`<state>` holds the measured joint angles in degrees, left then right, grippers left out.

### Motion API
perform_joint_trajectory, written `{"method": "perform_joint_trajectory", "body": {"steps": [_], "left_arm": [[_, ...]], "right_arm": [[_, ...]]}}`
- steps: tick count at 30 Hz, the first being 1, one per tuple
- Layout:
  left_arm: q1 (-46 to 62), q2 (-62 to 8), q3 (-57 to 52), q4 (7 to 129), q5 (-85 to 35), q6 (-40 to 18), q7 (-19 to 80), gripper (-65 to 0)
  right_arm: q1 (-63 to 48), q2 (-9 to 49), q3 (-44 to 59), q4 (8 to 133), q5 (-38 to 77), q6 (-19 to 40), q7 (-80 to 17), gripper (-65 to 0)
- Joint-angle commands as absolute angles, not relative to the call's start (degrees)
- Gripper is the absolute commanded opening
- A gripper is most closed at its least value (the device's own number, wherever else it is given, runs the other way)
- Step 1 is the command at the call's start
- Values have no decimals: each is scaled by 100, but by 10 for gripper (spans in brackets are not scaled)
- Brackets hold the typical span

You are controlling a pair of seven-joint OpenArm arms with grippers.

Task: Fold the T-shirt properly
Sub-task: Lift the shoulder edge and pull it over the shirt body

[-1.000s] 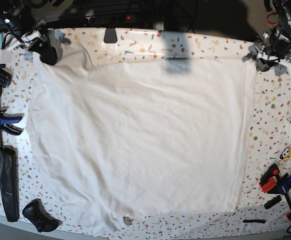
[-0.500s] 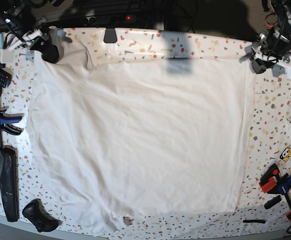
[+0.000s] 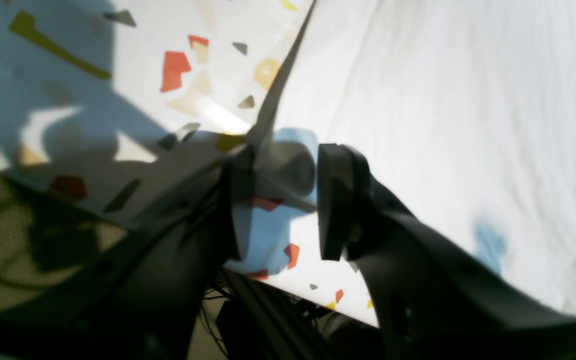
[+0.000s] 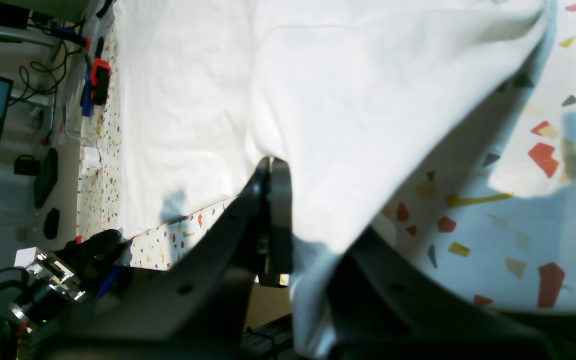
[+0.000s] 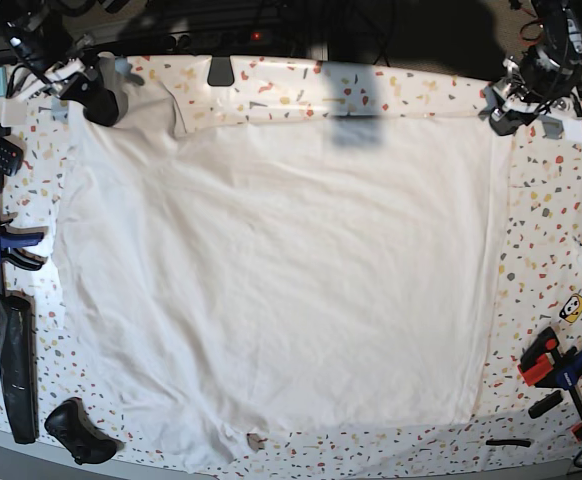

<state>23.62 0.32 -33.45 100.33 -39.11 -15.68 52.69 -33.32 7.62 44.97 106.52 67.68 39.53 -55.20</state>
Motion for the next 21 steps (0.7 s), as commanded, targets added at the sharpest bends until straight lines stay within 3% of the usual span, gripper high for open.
{"method": "perform_joint_trajectory", "body": {"steps": [1,11,14,16,21], "left_arm": [[2359,-3,-3361,10090,-4071,-1614,5262,-443],[2276,30,-3361,10090,-4519,-1940,5295,-446],[2130,30,-3361,10090,-4482,-1940,5214,-521],[1986,32,-3361,10090,-4372,-1940,5192,-650],[1678,30,-3361,10090,-4062,-1938,5210,-650]], "right_arm": [[-3350,825,4534,10759,6923,4000,-5448,-650],[-3347,825,4534,10757,6925,4000,-5448,-650],[-3347,825,4534,10757,6928,4000,-5448,-650],[-3350,823,4534,10757,6925,4000,-5448,-650],[-3347,823,4534,10757,6925,4000,-5448,-650]]}}
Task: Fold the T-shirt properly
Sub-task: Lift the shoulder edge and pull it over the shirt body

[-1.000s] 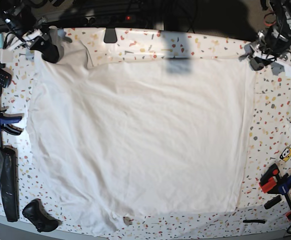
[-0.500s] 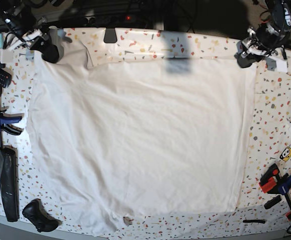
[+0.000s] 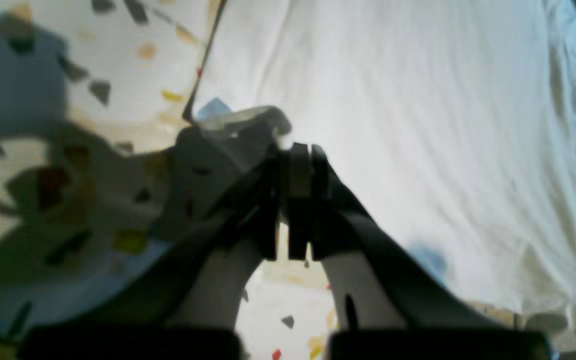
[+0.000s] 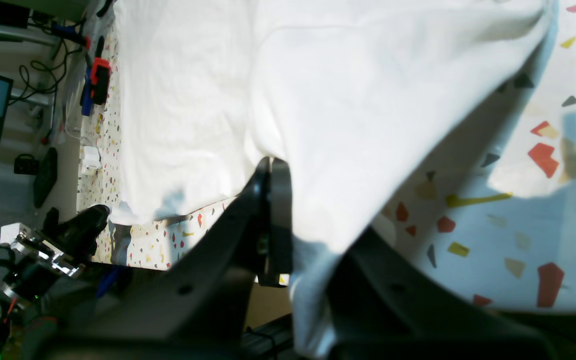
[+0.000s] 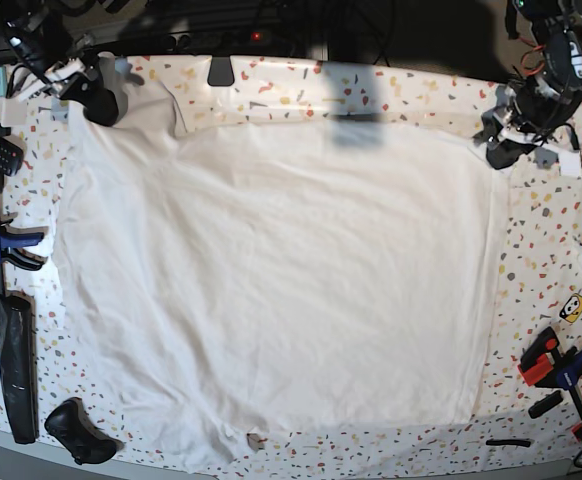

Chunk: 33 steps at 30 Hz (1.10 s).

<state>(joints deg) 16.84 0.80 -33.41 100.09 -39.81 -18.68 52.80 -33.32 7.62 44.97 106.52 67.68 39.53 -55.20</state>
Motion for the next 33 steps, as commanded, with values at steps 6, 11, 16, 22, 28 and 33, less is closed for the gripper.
{"method": "perform_joint_trajectory", "body": {"steps": [6,11,16,22,28,33], "left_arm": [[1726,27,-3376,10097,-4029,-1935,5457,-650],[1747,-5,-3382,10259,-4036,-1935,5529,-650],[1745,-1,-3382,10871,-3909,-1935,5398,-650],[1710,-3,-3380,11109,-3540,-1931,5074,-650],[1656,-5,-3376,11109,-3533,-1933,4831,-650],[1500,-3,-3371,11093,-3223,-1931,4829,-650]], "right_arm": [[-3343,825,4534,10757,6925,4000,-5435,-650],[-3328,827,4536,10757,6925,4000,-5225,-650],[-3282,832,4536,10759,6925,4000,-5033,-650],[-3103,878,4536,10759,6716,4000,-5037,-650],[-2703,1122,4536,10757,6296,4000,-5033,-650],[-2418,1389,4536,10757,5607,4000,-5009,-650]]}}
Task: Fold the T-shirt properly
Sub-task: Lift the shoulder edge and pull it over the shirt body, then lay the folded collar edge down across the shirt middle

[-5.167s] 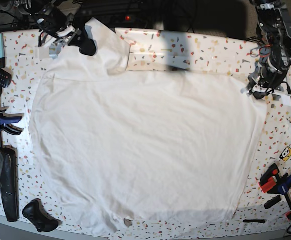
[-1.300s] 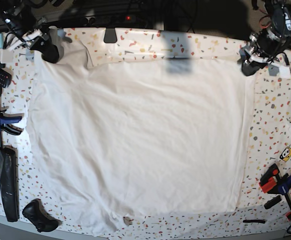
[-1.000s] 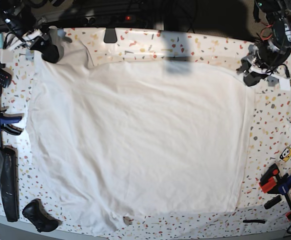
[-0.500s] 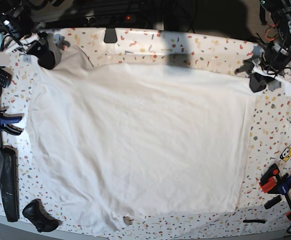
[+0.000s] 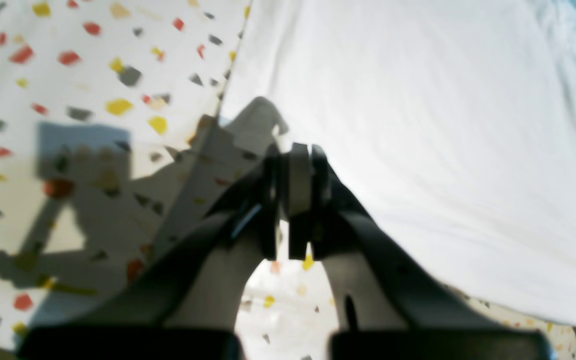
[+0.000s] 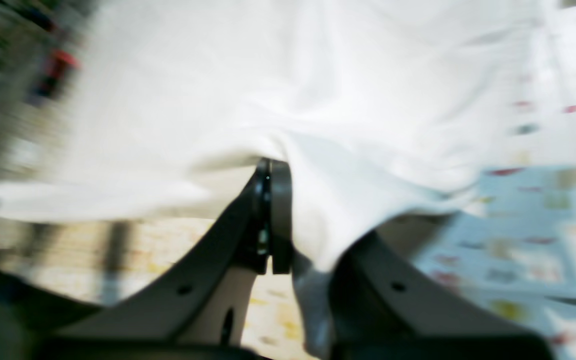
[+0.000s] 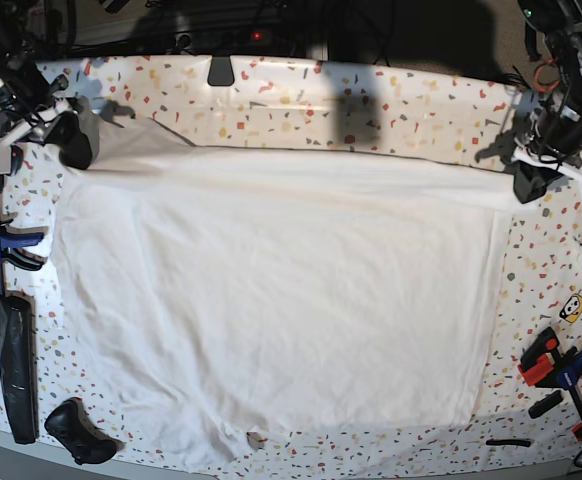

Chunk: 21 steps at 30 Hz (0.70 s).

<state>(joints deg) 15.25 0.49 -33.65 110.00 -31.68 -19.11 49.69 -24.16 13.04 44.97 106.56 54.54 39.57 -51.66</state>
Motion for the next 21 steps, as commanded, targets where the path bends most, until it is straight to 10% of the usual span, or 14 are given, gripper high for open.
{"method": "perform_joint_trajectory", "body": {"steps": [1,21], "left_arm": [[1476,-3,-3369,11093,-3181,-1933,4823,-650],[281,-130,-3365,9612,-2679,-1933,4831,-650]], "right_arm": [[-2379,1420,4536,10755,5430,3948,-4974,-650],[-1712,1957,4082,10715,4189,3540,-4694,-650]]}}
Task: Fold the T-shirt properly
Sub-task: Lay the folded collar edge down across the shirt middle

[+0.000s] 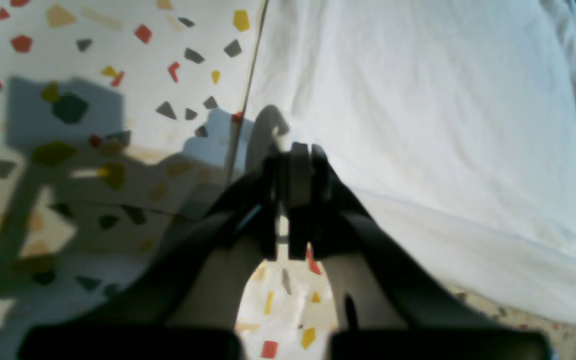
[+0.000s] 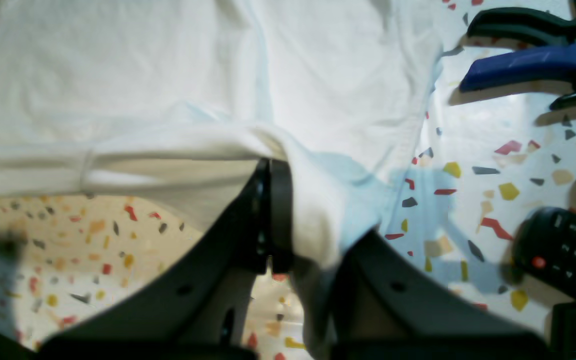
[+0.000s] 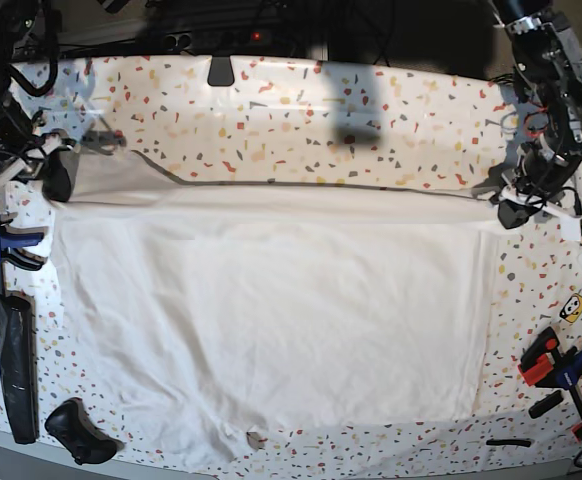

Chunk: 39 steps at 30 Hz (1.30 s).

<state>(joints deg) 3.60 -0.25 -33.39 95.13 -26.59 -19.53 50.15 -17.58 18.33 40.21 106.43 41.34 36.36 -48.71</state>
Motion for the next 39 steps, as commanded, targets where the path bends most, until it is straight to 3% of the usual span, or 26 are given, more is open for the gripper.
{"method": "perform_joint_trajectory", "body": {"steps": [1,14,20,24,39], "left_arm": [[281,-198,-3365,9612,-2703,-1933,4827,-650],[215,-642,-3291,9592,-2720,-1935,4534,-650],[-281,-655,-2720,9032,-2425,-1931,4471,-650],[-735,-663,-2663,8484,-2099,-1586,4344,-650],[-1966,-672,-2652,7290,-1649,-1675,4298,-650]], "right_arm": [[-1680,2005,3944,10696,4073,3470,-4689,-650],[-497,2093,2838,9367,3468,3234,-4493,-650],[56,2095,2836,9004,3435,3236,-4458,-650],[213,2095,2836,8879,3297,3236,-4423,-650],[1199,2093,2834,7518,3295,3236,-4388,-650]]}}
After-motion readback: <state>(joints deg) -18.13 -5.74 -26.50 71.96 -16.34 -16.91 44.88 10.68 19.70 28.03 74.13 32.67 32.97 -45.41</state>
